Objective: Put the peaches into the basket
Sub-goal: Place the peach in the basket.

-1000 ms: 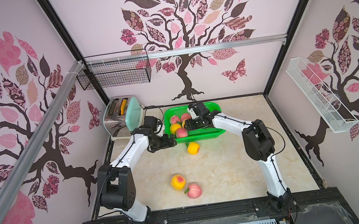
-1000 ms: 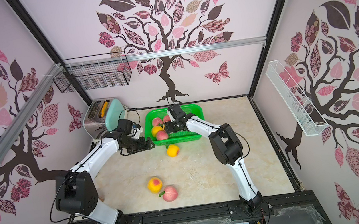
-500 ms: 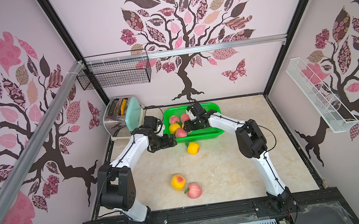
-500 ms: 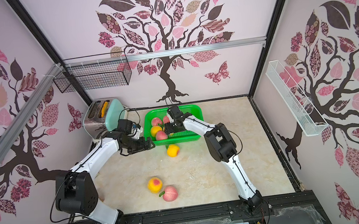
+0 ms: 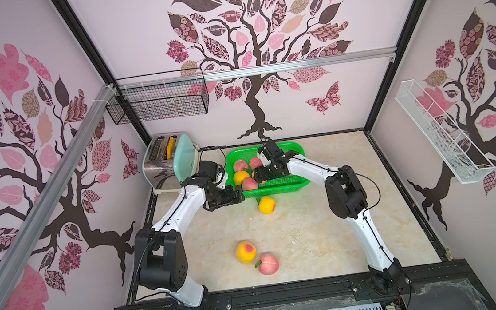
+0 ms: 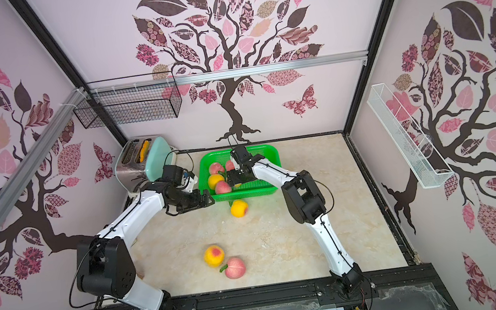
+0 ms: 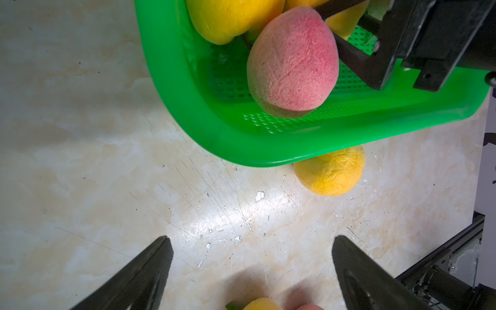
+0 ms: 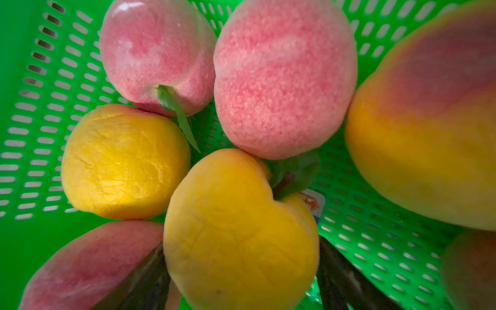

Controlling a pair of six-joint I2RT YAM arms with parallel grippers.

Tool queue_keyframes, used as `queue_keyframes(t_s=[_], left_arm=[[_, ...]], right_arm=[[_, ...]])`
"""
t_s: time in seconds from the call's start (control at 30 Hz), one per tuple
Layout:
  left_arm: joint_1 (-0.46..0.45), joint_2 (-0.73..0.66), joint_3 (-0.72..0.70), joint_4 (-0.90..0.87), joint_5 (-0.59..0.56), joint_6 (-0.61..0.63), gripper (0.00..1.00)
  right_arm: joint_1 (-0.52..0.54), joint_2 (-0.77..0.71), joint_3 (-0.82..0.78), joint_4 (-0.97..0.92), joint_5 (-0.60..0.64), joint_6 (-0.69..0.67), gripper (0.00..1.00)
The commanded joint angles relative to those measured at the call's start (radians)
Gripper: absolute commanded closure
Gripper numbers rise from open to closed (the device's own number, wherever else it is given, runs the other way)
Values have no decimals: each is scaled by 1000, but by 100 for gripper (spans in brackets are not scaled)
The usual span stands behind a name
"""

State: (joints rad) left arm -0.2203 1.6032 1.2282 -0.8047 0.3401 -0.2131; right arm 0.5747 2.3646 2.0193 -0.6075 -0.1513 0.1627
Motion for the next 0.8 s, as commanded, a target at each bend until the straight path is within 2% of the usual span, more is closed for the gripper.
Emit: queue_keyframes(t_s=[0.0, 0.2, 0.77], left_arm=[[5, -10, -7, 10, 11, -4, 3], [5, -14, -7, 10, 11, -6, 3], [5, -17, -10, 13, 13, -6, 3]], right_arm=[[-1, -43, 38, -45, 8, -18, 14], [-1, -79, 88, -73, -8, -33, 8], [0, -211, 54, -71, 1, -51, 8]])
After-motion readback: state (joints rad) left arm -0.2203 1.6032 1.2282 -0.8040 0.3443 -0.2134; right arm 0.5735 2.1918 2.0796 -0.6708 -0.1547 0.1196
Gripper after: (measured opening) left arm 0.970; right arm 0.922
